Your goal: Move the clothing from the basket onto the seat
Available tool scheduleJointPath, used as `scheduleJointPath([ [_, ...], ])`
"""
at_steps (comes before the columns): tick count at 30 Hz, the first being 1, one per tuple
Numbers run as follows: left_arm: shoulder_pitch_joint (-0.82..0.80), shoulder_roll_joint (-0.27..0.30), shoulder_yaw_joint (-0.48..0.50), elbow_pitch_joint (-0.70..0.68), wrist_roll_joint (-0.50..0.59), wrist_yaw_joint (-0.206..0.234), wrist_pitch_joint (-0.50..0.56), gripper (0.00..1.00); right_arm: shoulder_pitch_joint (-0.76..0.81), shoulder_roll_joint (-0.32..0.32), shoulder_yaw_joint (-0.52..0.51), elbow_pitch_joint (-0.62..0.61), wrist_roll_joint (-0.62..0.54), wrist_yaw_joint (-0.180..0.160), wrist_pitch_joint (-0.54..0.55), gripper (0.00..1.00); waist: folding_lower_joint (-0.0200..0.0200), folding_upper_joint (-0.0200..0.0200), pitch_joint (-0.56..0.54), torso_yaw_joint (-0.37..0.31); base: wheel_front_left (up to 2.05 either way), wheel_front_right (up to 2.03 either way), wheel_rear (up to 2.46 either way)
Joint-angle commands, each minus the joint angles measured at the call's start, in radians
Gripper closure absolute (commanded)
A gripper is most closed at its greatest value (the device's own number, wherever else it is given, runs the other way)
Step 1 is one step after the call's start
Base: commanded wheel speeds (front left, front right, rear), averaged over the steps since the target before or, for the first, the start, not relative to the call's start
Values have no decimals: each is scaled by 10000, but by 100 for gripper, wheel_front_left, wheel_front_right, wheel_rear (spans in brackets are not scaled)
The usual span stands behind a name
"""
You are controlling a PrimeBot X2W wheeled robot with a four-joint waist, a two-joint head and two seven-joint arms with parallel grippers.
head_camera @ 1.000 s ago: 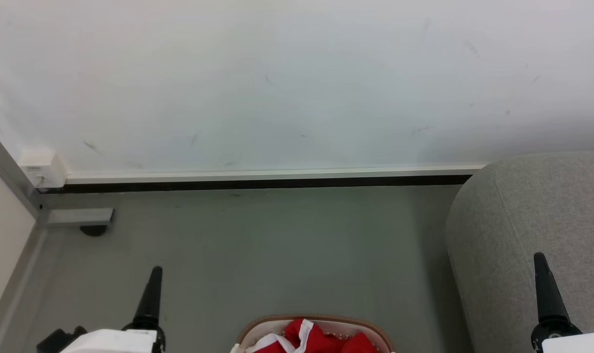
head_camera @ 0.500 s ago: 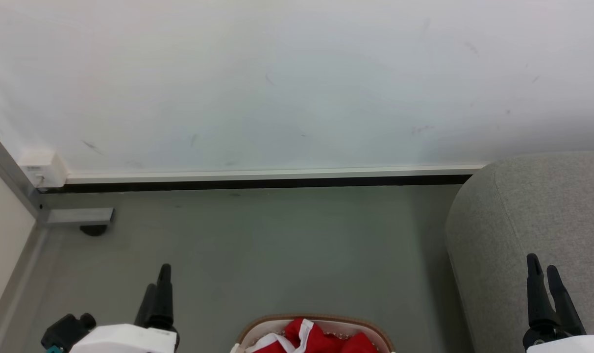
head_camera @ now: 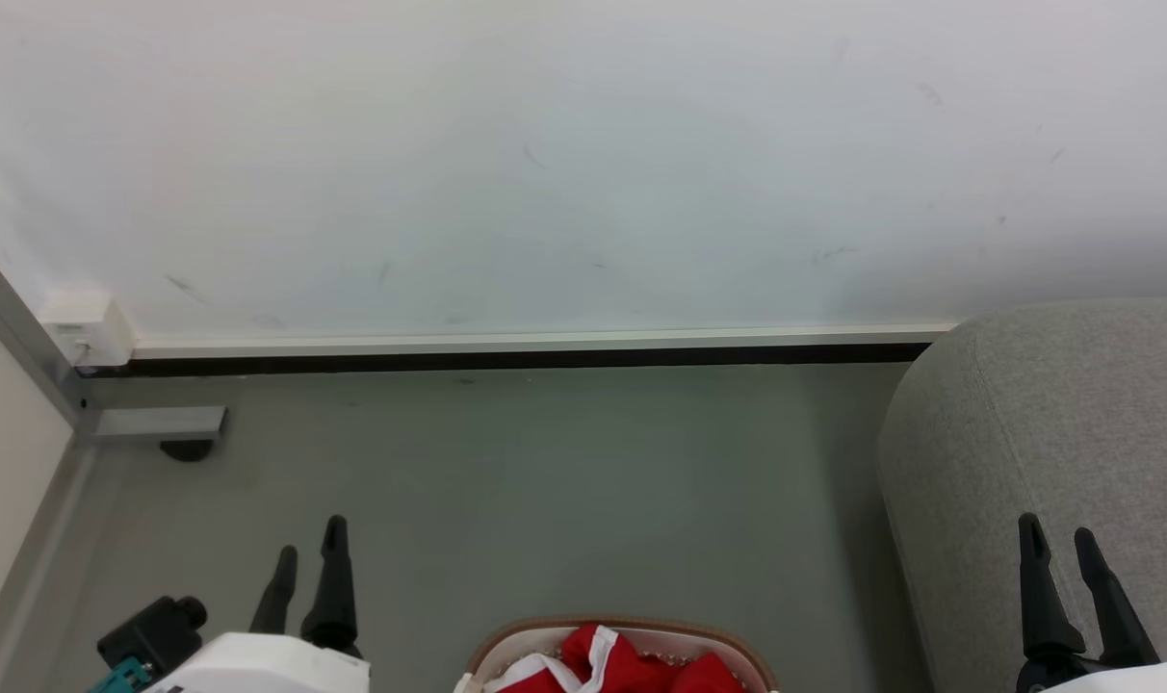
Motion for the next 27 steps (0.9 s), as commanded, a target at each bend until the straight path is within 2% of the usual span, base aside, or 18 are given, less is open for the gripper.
scheduleJointPath([
  [1,-137,131,-10,-65,366,48,-139,0,-187,-58,-116,-5,-367,4,-68,0,0,0,3,5,0,0,0],
  [14,-83,283,-171,219,2109,122,-494,0,-283,87,-374,489,-2436,5,-157,0,0,0,-18,15,0,0,0],
  [27,-12,442,-467,-67,3503,5,-816,0,-243,312,-530,601,-3936,6,-248,0,0,0,10,43,0,0,0],
])
